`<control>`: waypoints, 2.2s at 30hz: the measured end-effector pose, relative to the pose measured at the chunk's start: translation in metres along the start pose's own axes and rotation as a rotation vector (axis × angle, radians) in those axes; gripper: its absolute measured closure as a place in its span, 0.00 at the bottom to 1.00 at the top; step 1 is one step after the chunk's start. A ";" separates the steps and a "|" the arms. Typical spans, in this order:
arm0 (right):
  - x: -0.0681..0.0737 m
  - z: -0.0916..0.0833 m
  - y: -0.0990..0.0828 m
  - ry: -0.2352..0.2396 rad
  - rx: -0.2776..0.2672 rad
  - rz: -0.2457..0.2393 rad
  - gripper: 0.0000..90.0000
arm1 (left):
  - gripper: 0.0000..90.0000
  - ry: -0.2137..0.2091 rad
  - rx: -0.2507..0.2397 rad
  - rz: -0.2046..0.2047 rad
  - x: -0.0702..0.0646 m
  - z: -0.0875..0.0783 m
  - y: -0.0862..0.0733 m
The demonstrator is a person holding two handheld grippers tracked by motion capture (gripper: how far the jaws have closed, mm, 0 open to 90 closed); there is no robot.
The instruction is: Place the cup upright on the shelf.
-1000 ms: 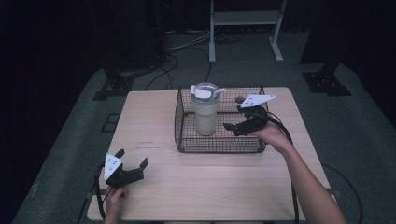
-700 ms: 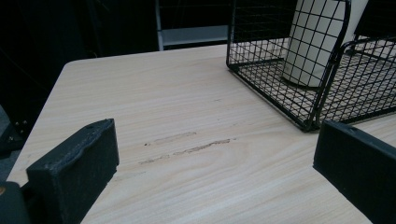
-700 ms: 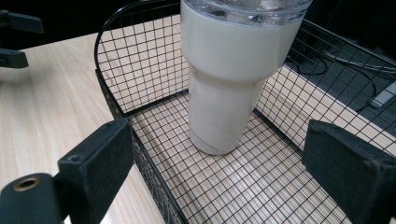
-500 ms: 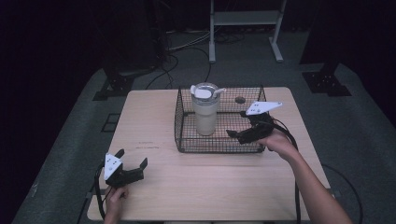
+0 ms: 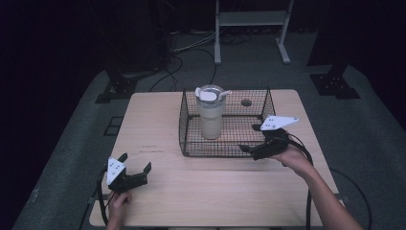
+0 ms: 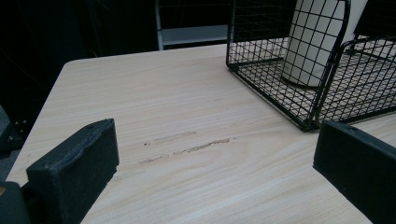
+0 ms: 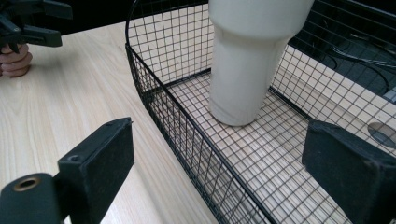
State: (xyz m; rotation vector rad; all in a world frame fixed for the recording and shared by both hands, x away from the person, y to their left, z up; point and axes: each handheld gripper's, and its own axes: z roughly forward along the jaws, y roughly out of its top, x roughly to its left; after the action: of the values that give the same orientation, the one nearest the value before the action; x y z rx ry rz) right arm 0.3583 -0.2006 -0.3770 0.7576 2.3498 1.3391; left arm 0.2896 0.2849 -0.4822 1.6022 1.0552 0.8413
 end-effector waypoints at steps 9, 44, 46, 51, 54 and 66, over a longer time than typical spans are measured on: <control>0.008 -0.007 -0.014 0.024 -0.008 0.026 0.10 | 0.00 0.000 0.000 0.002 0.000 0.000 0.000; 0.015 -0.030 -0.067 -0.010 -0.013 0.080 0.10 | 0.00 0.002 0.011 0.020 -0.002 0.000 0.000; 0.015 -0.031 -0.070 -0.010 -0.014 0.084 0.10 | 0.00 0.002 0.011 0.020 -0.002 0.000 0.000; 0.016 -0.032 -0.078 -0.012 -0.007 0.094 0.10 | 0.00 0.002 0.012 0.020 -0.002 0.000 0.000; 0.017 -0.033 -0.084 -0.017 -0.004 0.102 0.10 | 0.00 0.003 0.012 0.019 -0.002 0.000 0.000; 0.021 -0.038 -0.102 -0.034 -0.010 0.118 0.10 | 0.00 0.005 0.013 0.019 -0.002 0.000 0.000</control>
State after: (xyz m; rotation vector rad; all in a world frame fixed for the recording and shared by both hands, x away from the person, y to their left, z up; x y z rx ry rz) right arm 0.2927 -0.2569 -0.4463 0.9223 2.3019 1.3728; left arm 0.2891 0.2832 -0.4821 1.6240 1.0519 0.8530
